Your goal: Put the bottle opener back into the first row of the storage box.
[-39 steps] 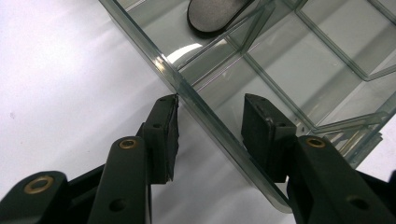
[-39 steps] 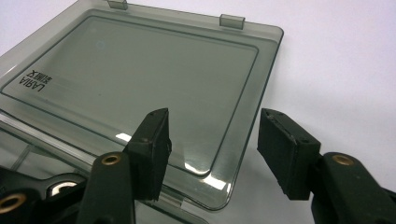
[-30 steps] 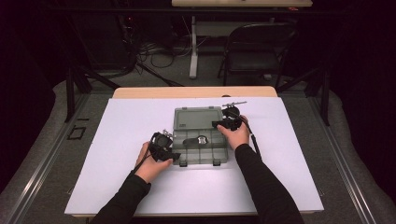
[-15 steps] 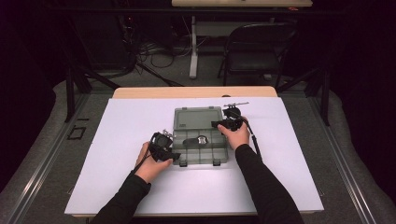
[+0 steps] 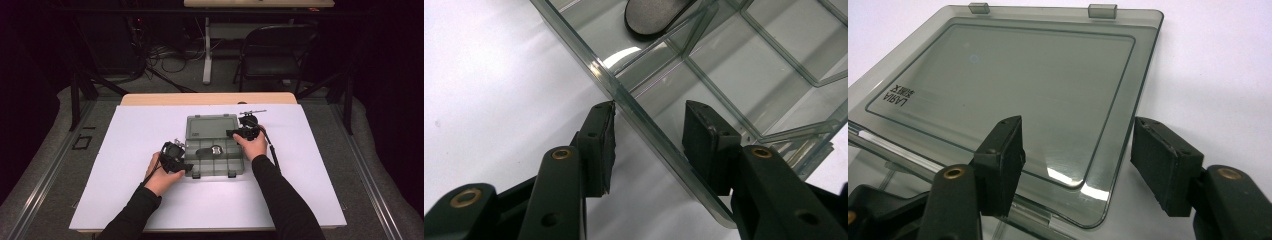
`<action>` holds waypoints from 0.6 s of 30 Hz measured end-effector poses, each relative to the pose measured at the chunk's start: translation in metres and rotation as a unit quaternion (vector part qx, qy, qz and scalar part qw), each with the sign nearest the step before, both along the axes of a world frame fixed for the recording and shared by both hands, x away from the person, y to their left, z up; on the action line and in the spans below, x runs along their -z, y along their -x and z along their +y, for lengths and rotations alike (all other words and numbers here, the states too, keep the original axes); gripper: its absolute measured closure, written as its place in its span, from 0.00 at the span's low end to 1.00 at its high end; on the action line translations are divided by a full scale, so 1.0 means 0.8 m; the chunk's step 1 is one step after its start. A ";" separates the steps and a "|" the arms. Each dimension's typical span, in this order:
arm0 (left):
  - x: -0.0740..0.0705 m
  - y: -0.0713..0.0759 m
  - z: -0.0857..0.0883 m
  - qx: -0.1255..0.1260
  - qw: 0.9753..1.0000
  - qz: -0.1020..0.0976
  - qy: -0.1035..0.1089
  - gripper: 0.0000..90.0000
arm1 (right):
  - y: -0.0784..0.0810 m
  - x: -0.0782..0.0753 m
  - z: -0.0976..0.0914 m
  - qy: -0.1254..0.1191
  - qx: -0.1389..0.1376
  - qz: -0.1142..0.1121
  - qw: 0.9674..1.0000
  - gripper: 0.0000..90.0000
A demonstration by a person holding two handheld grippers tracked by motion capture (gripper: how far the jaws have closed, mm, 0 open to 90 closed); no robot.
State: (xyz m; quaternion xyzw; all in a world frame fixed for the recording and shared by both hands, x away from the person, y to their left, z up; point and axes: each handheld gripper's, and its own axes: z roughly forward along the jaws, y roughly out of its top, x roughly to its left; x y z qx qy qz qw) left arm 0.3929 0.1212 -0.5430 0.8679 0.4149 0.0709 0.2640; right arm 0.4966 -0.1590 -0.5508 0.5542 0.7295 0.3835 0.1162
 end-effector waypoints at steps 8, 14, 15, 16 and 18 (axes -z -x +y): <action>0.000 0.000 0.000 0.001 1.000 0.000 0.000 0.62 | 0.002 0.003 -0.002 -0.013 0.005 0.000 1.000 0.42; 0.000 0.000 0.000 0.000 1.000 -0.001 0.000 0.62 | 0.001 0.006 -0.007 -0.035 0.007 0.007 0.999 0.42; 0.000 0.000 0.000 0.000 1.000 -0.001 0.000 0.62 | 0.001 0.006 -0.007 -0.039 0.007 0.010 0.999 0.42; 0.000 0.000 0.000 0.001 1.000 -0.001 0.000 0.62 | 0.001 0.007 -0.009 -0.042 0.007 0.011 0.999 0.42; 0.000 0.000 0.000 0.000 1.000 -0.001 0.000 0.62 | 0.001 0.008 -0.010 -0.050 0.007 0.014 0.999 0.42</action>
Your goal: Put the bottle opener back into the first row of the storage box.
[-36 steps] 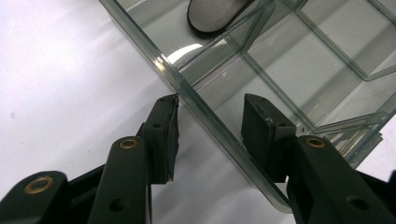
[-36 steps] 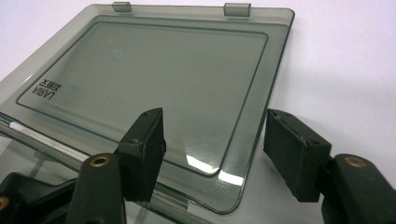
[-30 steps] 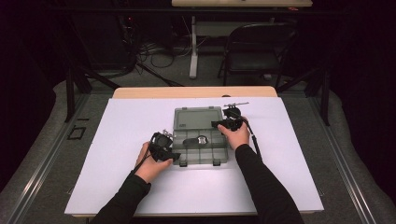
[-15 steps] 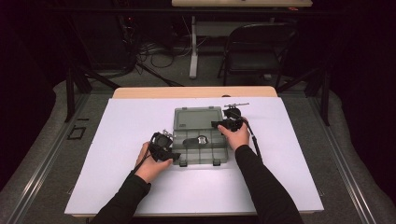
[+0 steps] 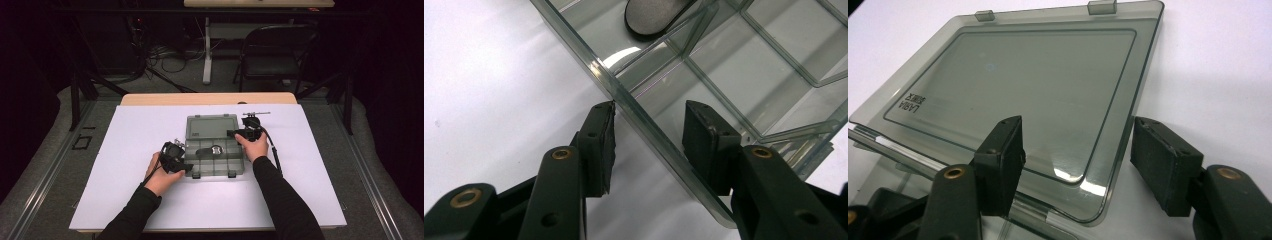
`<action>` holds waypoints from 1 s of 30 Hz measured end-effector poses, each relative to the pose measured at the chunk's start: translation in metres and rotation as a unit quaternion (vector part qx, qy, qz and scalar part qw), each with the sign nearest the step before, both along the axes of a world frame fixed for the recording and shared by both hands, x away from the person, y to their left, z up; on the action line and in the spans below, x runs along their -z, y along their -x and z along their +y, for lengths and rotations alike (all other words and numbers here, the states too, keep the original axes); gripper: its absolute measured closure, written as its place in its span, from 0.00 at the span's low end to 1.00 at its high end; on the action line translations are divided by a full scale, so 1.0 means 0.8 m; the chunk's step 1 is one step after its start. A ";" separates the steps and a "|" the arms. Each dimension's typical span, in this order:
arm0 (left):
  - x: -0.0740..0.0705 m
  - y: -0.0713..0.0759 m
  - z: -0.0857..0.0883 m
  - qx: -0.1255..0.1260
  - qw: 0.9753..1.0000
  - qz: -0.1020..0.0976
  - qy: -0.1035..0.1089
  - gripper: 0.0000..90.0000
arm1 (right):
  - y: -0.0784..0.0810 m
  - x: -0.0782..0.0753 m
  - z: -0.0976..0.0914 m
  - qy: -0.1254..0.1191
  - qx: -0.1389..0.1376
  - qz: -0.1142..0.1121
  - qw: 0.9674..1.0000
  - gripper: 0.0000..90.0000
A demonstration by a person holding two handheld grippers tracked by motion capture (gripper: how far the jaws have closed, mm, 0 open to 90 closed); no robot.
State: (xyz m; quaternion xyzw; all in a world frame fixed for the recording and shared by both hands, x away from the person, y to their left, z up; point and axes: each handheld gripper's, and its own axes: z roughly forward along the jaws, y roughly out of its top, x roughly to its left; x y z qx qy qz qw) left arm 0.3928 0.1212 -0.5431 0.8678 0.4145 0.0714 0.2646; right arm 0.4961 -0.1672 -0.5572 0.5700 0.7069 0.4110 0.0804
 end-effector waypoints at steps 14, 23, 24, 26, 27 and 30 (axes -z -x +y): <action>0.000 0.000 0.000 0.000 1.000 0.001 0.001 0.62 | -0.001 0.000 0.000 0.004 -0.002 -0.002 1.000 0.42; 0.000 0.000 0.000 0.000 1.000 0.001 0.001 0.62 | -0.002 0.001 -0.002 -0.012 -0.001 0.008 1.000 0.42; 0.000 0.000 0.000 0.000 1.000 0.001 0.001 0.62 | -0.002 0.002 -0.003 -0.014 -0.001 0.010 1.000 0.42; 0.000 0.000 0.000 0.000 1.000 0.000 0.001 0.62 | -0.002 0.001 -0.003 -0.013 -0.001 0.010 1.000 0.42; 0.000 0.000 0.000 0.000 1.000 0.000 0.001 0.62 | -0.002 0.002 -0.003 -0.014 -0.002 0.010 1.000 0.42; 0.000 0.000 0.000 0.000 1.000 0.001 0.002 0.62 | -0.002 0.002 -0.003 -0.014 -0.002 0.010 1.000 0.42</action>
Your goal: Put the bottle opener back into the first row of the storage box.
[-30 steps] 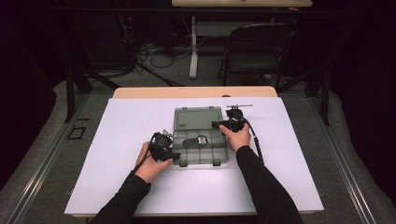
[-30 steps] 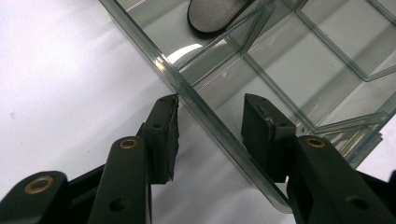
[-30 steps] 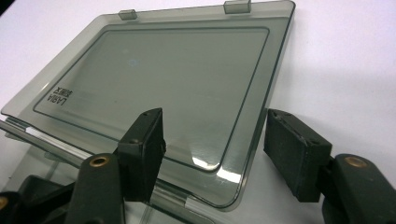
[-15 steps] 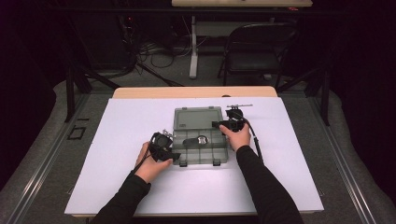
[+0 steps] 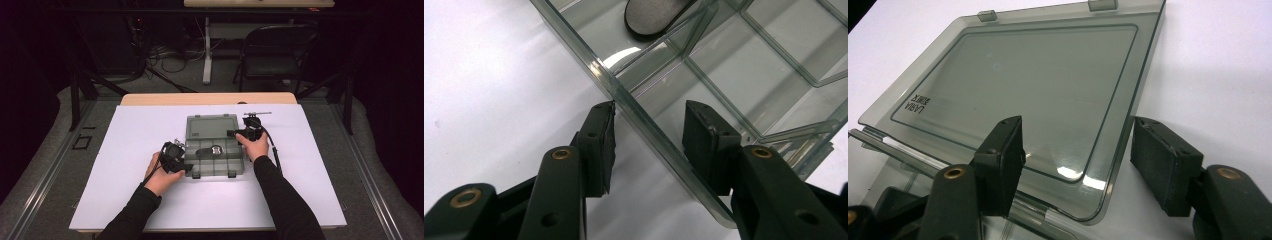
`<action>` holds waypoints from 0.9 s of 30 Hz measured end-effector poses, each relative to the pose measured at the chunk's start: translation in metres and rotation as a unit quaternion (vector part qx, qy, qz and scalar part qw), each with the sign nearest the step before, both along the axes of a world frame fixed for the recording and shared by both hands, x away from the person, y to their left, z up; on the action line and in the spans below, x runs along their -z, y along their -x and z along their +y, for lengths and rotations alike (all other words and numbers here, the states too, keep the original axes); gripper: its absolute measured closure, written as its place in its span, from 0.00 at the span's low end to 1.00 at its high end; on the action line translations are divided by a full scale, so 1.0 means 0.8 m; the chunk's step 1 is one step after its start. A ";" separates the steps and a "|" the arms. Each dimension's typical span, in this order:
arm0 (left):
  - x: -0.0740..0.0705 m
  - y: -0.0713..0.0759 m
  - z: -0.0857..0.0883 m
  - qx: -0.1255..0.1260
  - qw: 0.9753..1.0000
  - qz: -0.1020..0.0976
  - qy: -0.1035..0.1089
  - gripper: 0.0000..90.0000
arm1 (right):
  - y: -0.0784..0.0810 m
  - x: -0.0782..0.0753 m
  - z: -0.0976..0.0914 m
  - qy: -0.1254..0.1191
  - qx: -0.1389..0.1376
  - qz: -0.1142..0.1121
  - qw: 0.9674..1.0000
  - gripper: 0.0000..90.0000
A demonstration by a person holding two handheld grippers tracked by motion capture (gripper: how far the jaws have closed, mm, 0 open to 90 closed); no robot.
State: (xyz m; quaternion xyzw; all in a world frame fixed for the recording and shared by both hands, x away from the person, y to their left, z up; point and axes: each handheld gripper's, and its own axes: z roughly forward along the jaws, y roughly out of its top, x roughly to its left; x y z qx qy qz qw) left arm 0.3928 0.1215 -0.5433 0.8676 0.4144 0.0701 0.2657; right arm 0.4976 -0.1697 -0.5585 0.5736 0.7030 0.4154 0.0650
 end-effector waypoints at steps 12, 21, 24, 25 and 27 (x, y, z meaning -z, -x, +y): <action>0.000 0.000 0.000 0.000 1.000 0.000 0.000 0.62 | -0.001 0.000 -0.001 -0.007 -0.002 0.001 1.000 0.43; 0.000 0.000 0.000 0.000 1.000 0.000 0.000 0.62 | 0.000 -0.001 0.000 -0.008 -0.003 0.004 1.000 0.44; 0.000 0.000 0.000 0.000 1.000 0.000 0.000 0.62 | 0.001 -0.002 0.000 -0.004 -0.004 0.000 1.000 0.44; 0.000 0.000 0.000 0.000 1.000 0.000 0.000 0.62 | 0.001 -0.002 0.000 -0.003 -0.005 0.000 1.000 0.44; 0.000 0.000 0.000 0.000 1.000 0.000 0.000 0.62 | 0.001 -0.002 0.001 -0.002 -0.005 -0.001 1.000 0.44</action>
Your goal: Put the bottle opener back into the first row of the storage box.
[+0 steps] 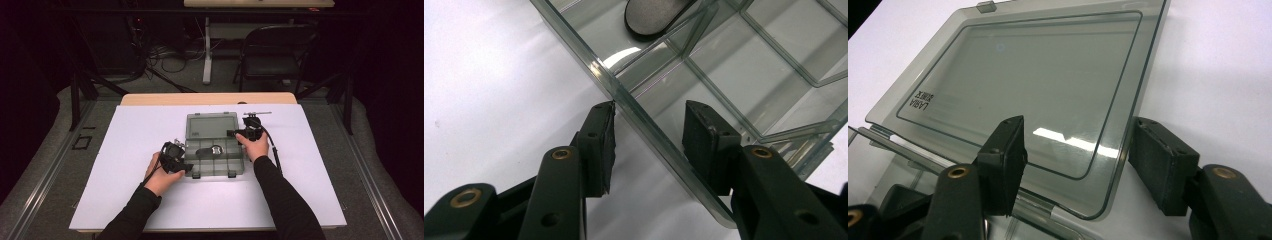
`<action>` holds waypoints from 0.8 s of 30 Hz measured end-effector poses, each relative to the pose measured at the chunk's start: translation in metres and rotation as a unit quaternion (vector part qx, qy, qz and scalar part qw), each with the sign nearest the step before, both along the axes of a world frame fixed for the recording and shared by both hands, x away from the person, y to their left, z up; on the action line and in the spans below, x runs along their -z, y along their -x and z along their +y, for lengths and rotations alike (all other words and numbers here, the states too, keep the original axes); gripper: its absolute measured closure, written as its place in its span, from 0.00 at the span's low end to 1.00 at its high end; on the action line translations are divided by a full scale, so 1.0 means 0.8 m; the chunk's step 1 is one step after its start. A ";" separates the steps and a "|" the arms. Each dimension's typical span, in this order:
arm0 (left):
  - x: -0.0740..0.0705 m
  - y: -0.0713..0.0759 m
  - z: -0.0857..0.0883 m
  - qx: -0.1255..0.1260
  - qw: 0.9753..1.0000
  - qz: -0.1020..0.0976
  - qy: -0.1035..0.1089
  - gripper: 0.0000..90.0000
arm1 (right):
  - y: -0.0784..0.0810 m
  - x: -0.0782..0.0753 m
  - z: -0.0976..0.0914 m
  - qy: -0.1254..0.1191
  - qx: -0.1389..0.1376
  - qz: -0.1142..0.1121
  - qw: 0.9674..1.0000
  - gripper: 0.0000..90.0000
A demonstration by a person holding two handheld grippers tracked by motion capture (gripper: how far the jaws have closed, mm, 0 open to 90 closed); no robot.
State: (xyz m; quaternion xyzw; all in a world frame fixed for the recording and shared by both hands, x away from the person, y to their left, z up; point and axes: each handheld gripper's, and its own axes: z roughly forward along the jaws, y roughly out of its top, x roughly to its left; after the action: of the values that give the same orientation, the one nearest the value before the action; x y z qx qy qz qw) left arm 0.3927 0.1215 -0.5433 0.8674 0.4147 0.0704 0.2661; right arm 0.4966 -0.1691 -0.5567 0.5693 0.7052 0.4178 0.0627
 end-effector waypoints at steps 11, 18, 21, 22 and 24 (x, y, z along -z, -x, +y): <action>0.000 0.000 0.000 0.002 1.000 -0.001 -0.002 0.62 | 0.003 -0.004 0.001 0.016 -0.005 -0.018 1.000 0.46; 0.000 0.000 0.000 0.002 1.000 -0.001 -0.002 0.62 | 0.004 -0.006 -0.001 0.020 -0.005 -0.026 0.999 0.51; 0.000 0.000 0.000 0.002 1.000 -0.001 -0.002 0.62 | 0.005 -0.008 -0.002 0.023 -0.006 -0.030 0.999 0.52; 0.000 0.000 0.000 0.002 1.000 -0.001 -0.002 0.62 | 0.005 -0.009 -0.002 0.025 -0.007 -0.031 0.999 0.52; 0.000 0.000 0.000 0.002 1.000 -0.001 -0.002 0.62 | 0.005 -0.009 -0.002 0.028 -0.009 -0.034 0.999 0.53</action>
State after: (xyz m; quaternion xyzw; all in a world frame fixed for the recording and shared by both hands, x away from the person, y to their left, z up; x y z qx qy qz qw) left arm 0.3929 0.1214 -0.5432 0.8686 0.4126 0.0717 0.2649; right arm 0.4926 -0.1706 -0.5493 0.5465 0.7189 0.4180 0.0990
